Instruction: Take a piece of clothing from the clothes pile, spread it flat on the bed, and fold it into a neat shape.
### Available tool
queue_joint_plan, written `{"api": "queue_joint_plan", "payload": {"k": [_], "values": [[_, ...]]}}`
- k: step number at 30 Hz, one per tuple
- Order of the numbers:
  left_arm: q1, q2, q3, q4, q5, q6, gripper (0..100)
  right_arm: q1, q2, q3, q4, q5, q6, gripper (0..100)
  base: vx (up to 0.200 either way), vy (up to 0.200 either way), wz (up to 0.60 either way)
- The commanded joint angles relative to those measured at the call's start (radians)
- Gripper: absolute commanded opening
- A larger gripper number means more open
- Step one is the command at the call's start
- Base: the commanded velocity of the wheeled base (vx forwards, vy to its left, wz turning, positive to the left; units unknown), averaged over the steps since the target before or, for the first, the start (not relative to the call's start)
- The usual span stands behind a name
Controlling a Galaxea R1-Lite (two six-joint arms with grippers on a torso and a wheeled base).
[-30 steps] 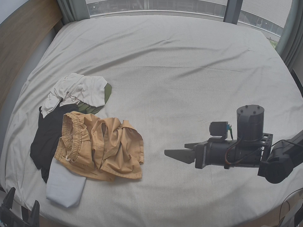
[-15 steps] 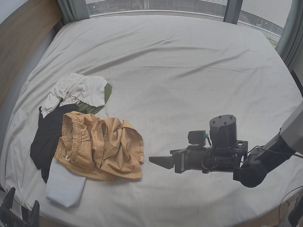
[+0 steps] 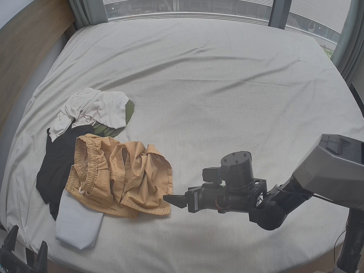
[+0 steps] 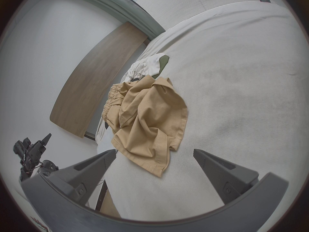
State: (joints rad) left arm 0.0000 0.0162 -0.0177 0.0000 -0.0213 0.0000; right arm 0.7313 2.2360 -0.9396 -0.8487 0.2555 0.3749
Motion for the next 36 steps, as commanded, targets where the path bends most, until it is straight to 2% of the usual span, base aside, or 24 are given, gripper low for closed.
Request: {"api": "queue_joint_plan", "payload": {"k": [1,7,10,23,24,36], "values": [[0.000,-0.016,0.018,0.000,0.000,0.000,100,0.017,0.076,-0.050,0.002,0.001,0.002,100,0.000,0.000,0.00],[0.000,-0.016,0.018,0.000,0.000,0.000,100,0.046,0.149,-0.087,0.000,-0.007,0.006,100,0.000,0.000,0.00],[0.000,-0.016,0.018,0.000,0.000,0.000,100,0.053,0.175,-0.111,-0.001,-0.038,0.004,100,0.000,0.000,0.00],[0.000,-0.016,0.018,0.000,0.000,0.000,100,0.059,0.232,-0.157,-0.043,-0.044,0.006,100,0.000,0.000,0.00],[0.000,-0.016,0.018,0.000,0.000,0.000,100,0.060,0.234,-0.157,-0.043,-0.044,0.006,0,0.000,0.000,0.00],[0.000,-0.016,0.018,0.000,0.000,-0.002,100,0.059,0.228,-0.151,-0.066,-0.059,0.027,0,0.000,0.000,0.00]]}}
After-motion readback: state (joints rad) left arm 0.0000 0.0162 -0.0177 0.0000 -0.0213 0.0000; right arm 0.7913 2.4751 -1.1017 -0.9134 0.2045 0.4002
